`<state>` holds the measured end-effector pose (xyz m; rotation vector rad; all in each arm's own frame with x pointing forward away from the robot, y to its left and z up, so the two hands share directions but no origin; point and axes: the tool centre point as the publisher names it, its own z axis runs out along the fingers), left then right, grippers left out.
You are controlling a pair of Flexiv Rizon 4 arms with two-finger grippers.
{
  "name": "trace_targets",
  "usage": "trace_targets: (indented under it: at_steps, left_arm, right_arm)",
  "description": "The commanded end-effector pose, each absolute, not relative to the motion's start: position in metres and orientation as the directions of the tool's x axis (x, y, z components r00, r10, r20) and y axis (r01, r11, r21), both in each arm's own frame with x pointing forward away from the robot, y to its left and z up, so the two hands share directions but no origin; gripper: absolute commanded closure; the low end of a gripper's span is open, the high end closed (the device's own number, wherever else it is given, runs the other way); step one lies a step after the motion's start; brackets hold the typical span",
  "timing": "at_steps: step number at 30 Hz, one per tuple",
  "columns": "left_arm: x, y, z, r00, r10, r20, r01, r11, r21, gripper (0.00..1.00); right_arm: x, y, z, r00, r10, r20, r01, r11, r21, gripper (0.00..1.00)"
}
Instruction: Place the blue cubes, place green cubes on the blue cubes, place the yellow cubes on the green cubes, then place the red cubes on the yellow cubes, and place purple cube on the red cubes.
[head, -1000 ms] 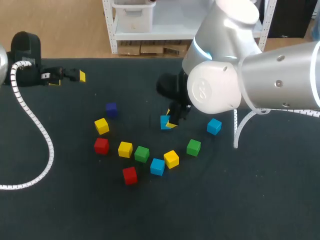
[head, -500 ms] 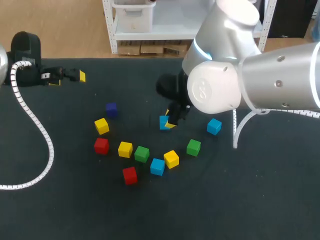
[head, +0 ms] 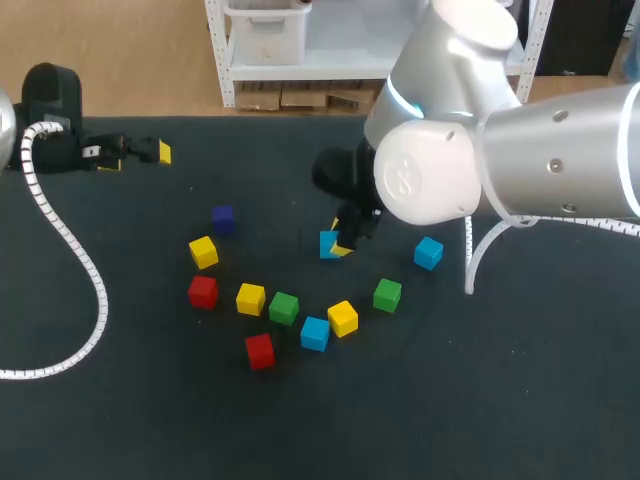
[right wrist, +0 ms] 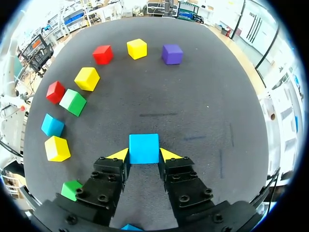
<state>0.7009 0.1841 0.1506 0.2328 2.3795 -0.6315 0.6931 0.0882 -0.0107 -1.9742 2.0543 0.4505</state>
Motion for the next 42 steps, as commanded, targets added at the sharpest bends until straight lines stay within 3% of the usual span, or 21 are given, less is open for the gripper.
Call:
trace_targets:
  at_steps: [1, 13, 31, 42]
  left_arm:
    - [0.701, 0.184, 0.150, -0.768, 0.002, -0.640, 0.320, 0.867, -0.381, 0.00]
    - [0.701, 0.184, 0.150, -0.768, 0.002, -0.640, 0.320, 0.867, -0.381, 0.00]
    - [0.701, 0.184, 0.150, -0.768, 0.002, -0.640, 0.320, 0.867, -0.381, 0.00]
    - [0.701, 0.184, 0.150, -0.768, 0.002, -0.640, 0.320, 0.867, -0.381, 0.00]
  right_arm:
    - [0.696, 0.089, -0.013, -0.044, -0.918, -0.395, -0.998, 0.025, 0.055, 0.00]
    - [0.690, 0.070, 0.014, -0.013, -0.921, -0.389, -1.000, 0.003, 0.026, 0.00]
    - [0.676, -0.036, 0.067, 0.392, -0.786, -0.478, -0.900, -0.434, -0.025, 0.00]
    - [0.676, -0.063, 0.050, 0.580, -0.669, -0.464, -0.774, -0.630, -0.059, 0.00]
